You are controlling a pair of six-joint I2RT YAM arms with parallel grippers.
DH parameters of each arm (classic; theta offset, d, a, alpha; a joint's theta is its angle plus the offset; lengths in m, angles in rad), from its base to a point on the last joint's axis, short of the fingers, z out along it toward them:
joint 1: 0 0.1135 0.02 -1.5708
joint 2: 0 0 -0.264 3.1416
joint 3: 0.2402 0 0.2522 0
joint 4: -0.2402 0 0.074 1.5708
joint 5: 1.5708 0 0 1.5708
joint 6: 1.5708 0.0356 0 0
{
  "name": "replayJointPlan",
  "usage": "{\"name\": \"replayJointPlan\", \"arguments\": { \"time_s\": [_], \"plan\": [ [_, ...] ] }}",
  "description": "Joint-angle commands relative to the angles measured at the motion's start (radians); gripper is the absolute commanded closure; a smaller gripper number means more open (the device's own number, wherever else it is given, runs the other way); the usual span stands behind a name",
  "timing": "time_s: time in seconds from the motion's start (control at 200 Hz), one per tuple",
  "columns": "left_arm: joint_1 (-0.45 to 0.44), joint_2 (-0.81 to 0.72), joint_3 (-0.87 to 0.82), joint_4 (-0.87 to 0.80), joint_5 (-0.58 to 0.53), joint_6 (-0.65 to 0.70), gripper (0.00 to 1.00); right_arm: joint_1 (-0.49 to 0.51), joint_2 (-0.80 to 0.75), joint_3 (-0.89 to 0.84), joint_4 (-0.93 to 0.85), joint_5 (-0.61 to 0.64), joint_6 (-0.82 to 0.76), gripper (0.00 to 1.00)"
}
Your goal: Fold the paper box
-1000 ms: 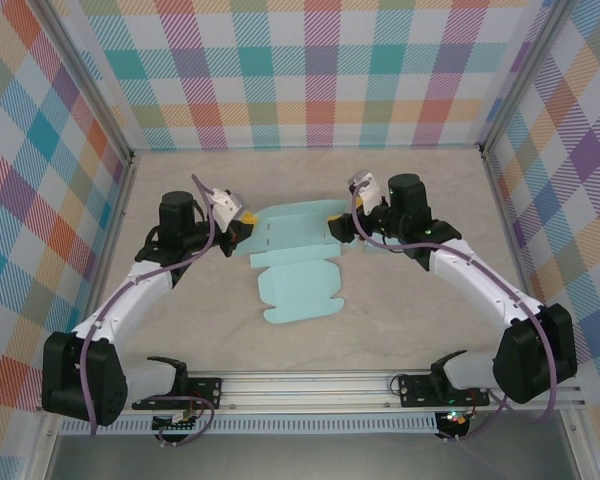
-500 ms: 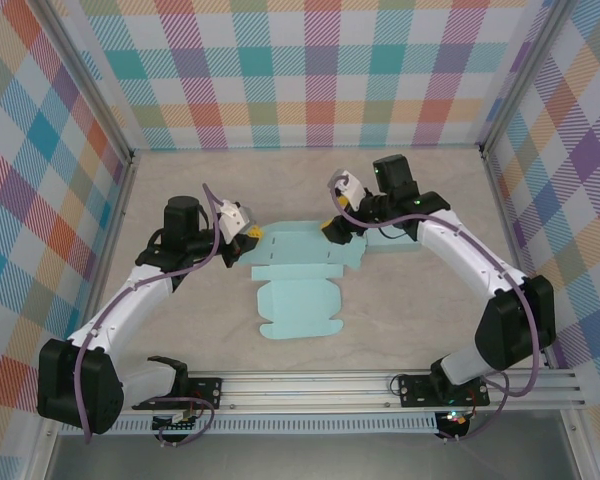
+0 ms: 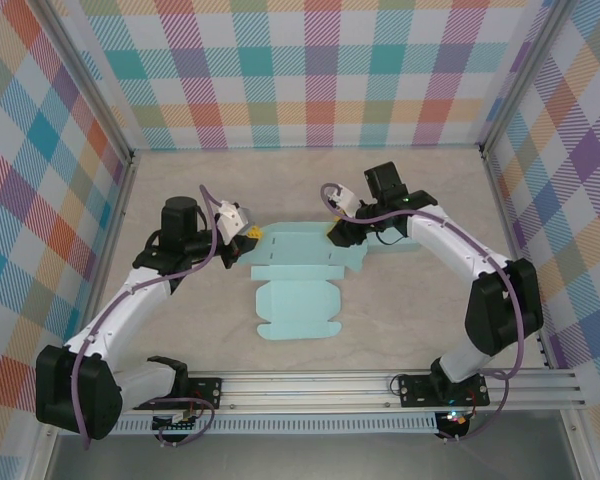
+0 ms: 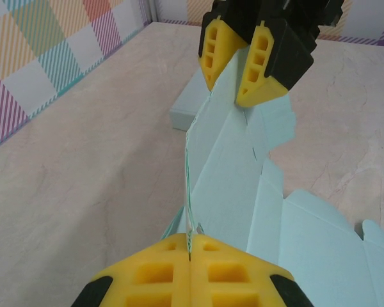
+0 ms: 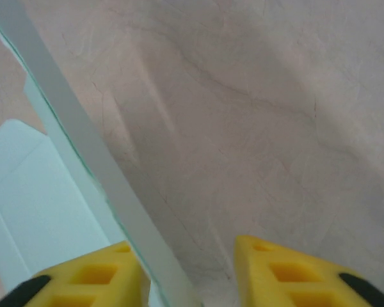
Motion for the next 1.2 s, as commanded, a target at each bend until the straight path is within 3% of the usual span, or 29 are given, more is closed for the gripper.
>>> {"name": "replayJointPlan", "arguments": {
  "time_s": [0.0, 0.04, 0.055, 0.075, 0.115, 0.145, 0.22, 0.27, 0.425, 0.635, 0.915, 1.195],
  "plan": [
    [-0.015, -0.016, 0.027, -0.015, 0.016, 0.02, 1.0, 0.002, -0.007, 0.022, -0.006, 0.008, -0.021, 0.88],
    [-0.016, -0.013, 0.038, -0.026, 0.007, 0.016, 1.0, 0.002, -0.015, 0.02, -0.005, 0.013, -0.025, 1.0],
    [-0.016, -0.01, 0.044, -0.033, 0.003, 0.017, 1.0, 0.002, -0.019, 0.019, -0.005, 0.015, -0.026, 1.0],
    [-0.016, -0.009, 0.052, -0.046, -0.005, 0.018, 0.94, 0.005, -0.026, 0.018, -0.005, 0.017, -0.028, 1.0],
    [-0.016, -0.003, 0.075, -0.075, -0.024, 0.026, 0.7, 0.007, -0.039, 0.016, -0.007, 0.022, -0.035, 1.0],
    [-0.016, 0.002, 0.094, -0.099, -0.037, 0.037, 0.61, 0.012, -0.049, 0.016, -0.01, 0.031, -0.042, 1.0],
    [-0.018, 0.01, 0.151, -0.154, -0.077, 0.066, 0.47, 0.025, -0.069, 0.021, -0.025, 0.058, -0.062, 1.0],
    [-0.019, 0.012, 0.189, -0.165, -0.097, 0.085, 0.45, 0.036, -0.077, 0.032, -0.045, 0.075, -0.076, 1.0],
    [-0.044, 0.016, 0.272, -0.165, -0.158, 0.178, 0.43, 0.069, -0.077, 0.072, -0.108, 0.101, -0.111, 1.0],
    [-0.109, 0.133, 0.426, -0.379, -0.24, 0.372, 0.46, 0.088, -0.082, 0.096, -0.139, 0.051, -0.131, 1.0],
    [-0.161, 0.257, 0.51, -0.461, -0.358, 0.446, 0.54, 0.102, -0.06, 0.134, -0.181, 0.038, -0.144, 1.0],
    [-0.181, 0.303, 0.543, -0.469, -0.397, 0.465, 0.74, 0.105, -0.045, 0.135, -0.184, 0.039, -0.148, 1.0]
  ]
}}
